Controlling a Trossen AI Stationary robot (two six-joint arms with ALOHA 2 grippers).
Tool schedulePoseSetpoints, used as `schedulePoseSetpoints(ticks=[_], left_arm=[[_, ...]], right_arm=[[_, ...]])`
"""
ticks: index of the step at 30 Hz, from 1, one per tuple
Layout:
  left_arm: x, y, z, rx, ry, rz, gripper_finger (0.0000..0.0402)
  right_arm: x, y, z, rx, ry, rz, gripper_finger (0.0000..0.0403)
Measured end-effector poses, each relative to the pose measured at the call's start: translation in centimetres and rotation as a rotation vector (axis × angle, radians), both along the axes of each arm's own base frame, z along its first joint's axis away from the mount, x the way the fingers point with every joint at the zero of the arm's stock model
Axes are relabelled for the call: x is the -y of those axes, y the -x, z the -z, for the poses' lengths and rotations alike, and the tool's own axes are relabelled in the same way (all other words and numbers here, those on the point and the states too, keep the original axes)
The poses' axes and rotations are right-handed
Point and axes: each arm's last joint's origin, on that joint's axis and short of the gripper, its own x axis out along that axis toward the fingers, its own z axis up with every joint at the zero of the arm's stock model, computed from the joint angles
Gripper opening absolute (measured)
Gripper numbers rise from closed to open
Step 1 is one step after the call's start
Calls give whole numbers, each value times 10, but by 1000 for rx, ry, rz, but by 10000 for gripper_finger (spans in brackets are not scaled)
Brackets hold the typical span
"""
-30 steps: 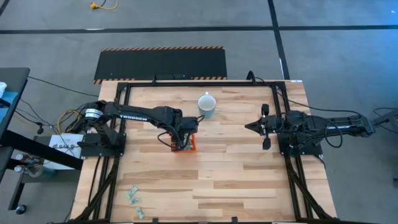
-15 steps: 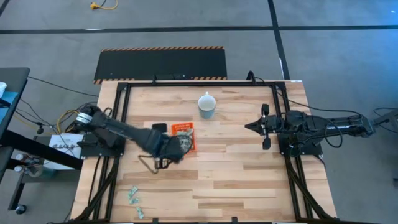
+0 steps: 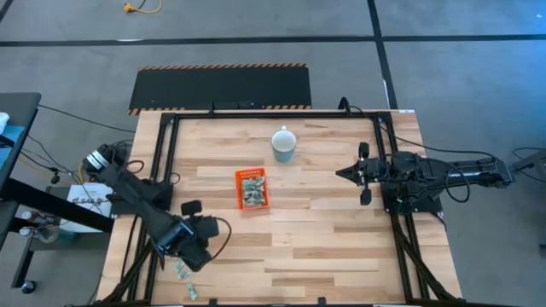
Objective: Pick and place items into bin
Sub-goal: Put the green stevia packet into the orange bin
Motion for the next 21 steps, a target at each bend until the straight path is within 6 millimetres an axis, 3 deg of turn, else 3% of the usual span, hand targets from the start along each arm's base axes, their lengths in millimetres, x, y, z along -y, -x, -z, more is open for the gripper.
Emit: schedulePoseSetpoints(ticks=[9, 21], left_arm=[[7, 11, 31, -183, 252, -137, 121], [8, 20, 57, -290, 401, -383, 147]], right_arm=[[0, 0, 0, 0, 7, -1, 1], [0, 0, 0, -4, 86, -12, 1]])
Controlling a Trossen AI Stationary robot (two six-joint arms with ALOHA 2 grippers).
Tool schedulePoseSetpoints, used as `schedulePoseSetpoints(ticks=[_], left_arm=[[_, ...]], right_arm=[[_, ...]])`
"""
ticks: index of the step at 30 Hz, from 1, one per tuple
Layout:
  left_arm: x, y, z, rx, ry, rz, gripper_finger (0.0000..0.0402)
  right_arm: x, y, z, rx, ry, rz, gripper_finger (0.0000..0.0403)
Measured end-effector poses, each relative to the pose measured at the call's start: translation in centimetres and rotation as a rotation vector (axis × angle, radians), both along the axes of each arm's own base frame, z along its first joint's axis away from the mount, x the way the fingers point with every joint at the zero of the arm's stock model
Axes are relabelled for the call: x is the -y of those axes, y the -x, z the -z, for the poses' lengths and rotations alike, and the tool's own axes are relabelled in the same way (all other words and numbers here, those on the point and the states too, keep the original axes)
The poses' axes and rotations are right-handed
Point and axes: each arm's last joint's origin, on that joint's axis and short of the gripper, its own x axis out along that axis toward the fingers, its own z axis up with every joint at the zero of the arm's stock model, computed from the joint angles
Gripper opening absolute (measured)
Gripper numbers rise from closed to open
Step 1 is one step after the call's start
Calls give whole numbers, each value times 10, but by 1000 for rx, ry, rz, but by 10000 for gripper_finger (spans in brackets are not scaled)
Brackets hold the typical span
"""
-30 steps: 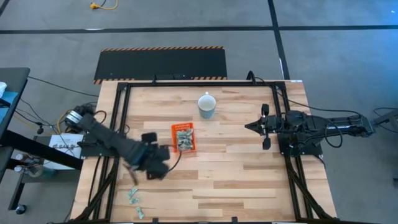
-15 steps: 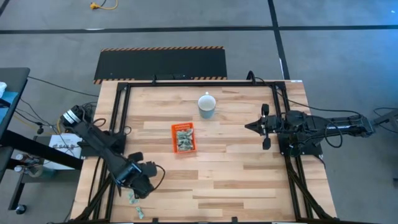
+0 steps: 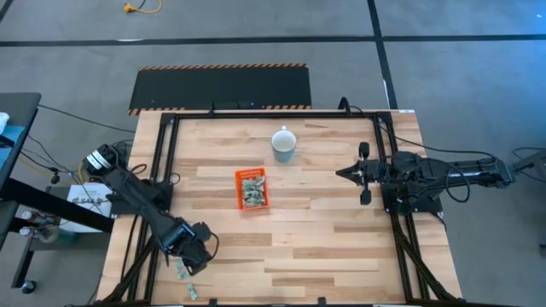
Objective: Pick and place items into bin
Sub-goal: Put the green stevia packet into the orange bin
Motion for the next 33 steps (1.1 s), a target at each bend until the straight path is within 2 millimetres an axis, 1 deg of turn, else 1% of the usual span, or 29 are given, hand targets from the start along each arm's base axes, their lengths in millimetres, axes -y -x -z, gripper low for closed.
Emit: schedulePoseSetpoints(ticks=[4, 8, 12, 18, 26, 29, 33], left_arm=[[2, 2, 0, -41, 33, -35, 168], [6, 5, 1, -18, -1, -37, 179], [14, 9, 12, -67, -25, -21, 181], [24, 11, 33, -204, -9, 14, 181], [29, 7, 55, -237, -50, 58, 181], [32, 4, 60, -246, -25, 92, 181], [32, 4, 61, -245, -7, 122, 181]], right_arm=[[0, 0, 0, 0, 8, -1, 1], [0, 0, 0, -1, 49, -7, 1], [0, 0, 0, -1, 101, -15, 1], [0, 0, -1, 4, 103, -15, 1], [0, 0, -1, 4, 110, -16, 1], [0, 0, -1, 4, 114, -17, 1], [0, 0, -1, 3, 124, -18, 1]])
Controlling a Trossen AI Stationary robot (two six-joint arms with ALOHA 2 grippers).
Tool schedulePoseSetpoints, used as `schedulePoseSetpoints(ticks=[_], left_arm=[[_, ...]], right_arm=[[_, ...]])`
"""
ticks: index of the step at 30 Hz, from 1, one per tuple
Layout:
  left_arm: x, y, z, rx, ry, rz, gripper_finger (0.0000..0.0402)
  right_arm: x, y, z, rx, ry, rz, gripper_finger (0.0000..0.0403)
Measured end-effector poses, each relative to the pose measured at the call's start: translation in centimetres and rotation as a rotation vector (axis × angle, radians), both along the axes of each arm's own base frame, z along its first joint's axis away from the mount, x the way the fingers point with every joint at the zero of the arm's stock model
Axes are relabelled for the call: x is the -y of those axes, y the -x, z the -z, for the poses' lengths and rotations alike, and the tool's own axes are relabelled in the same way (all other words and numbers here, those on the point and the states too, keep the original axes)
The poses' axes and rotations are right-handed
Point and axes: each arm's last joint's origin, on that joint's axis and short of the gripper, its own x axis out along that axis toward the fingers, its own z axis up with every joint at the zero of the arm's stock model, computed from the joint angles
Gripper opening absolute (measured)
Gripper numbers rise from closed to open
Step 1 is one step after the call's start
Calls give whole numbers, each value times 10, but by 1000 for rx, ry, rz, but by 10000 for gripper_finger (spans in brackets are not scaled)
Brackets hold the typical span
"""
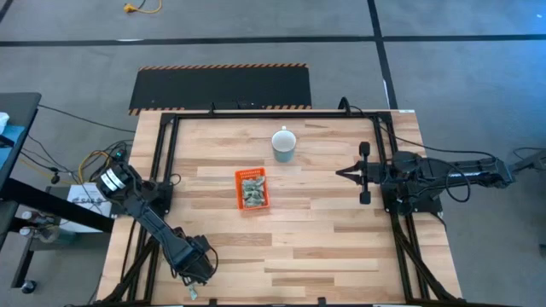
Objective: Pick and place items into bin
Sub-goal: Put the green stevia packet into the orange bin
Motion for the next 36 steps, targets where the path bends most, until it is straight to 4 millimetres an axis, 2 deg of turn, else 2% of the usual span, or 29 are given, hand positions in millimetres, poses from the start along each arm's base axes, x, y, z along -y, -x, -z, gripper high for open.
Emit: schedulePoseSetpoints(ticks=[3, 6, 15, 19, 23, 27, 31, 36], left_arm=[[0, -1, 0, -4, 6, -3, 172], [0, -1, 1, -2, 12, -2, 147], [-4, -4, 0, 2, 29, 31, 13], [-3, -13, -8, 43, 17, 27, 7], [-1, -31, -26, 117, 34, 58, 2], [-3, -52, -55, 221, -32, 119, 1], [-12, -74, -93, 403, -223, 249, 1], [-28, -102, -137, 669, -584, 422, 0]], right_arm=[[0, 0, 0, 2, 6, -1, 1], [0, 0, -1, 5, 6, -1, 1], [0, 0, -1, 7, 5, -1, 1], [0, 0, -1, 7, 5, -1, 1], [0, 0, -1, 7, 5, -1, 1], [0, 0, -1, 7, 6, -1, 1], [0, 0, -1, 7, 14, -2, 1], [0, 0, -3, 30, 29, -4, 1]])
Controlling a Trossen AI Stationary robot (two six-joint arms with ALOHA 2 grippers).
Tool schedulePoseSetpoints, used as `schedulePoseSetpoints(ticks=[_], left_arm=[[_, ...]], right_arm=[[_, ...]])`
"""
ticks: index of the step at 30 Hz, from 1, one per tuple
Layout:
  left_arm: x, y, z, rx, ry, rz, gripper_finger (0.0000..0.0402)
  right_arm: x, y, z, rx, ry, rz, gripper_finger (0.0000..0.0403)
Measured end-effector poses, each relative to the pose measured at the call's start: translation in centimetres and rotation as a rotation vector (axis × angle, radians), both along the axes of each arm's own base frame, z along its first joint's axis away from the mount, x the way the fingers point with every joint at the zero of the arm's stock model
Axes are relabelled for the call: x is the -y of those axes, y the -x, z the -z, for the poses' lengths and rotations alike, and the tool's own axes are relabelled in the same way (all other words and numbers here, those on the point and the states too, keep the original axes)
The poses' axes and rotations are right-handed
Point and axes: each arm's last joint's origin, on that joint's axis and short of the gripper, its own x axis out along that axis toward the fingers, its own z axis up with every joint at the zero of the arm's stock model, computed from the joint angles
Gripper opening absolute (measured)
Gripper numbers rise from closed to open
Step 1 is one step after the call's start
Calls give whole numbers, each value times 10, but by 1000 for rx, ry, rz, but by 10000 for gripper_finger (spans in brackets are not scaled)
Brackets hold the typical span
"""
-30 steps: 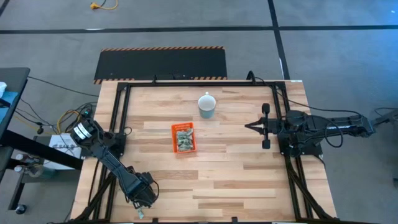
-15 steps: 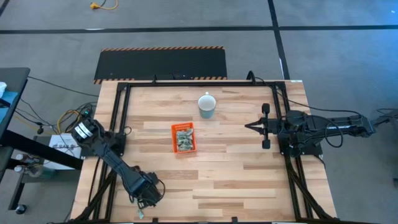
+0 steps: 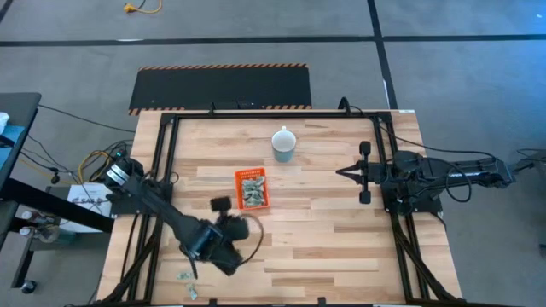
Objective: Pick and place items into bin
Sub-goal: Put the green stevia packet into the orange bin
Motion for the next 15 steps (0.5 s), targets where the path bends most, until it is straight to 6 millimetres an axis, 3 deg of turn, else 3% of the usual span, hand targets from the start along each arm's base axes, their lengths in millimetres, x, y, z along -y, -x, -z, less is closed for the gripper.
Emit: schedulePoseSetpoints(ticks=[3, 6, 15], left_arm=[[-19, -14, -15, 63, -140, 15, 0], [-45, -24, -19, 34, -171, -13, 0], [-129, -52, 2, -152, -5, -27, 0]], right_arm=[[0, 0, 0, 0, 0, 0, 1], [0, 0, 0, -1, 0, 0, 1], [0, 0, 0, -1, 0, 0, 1]])
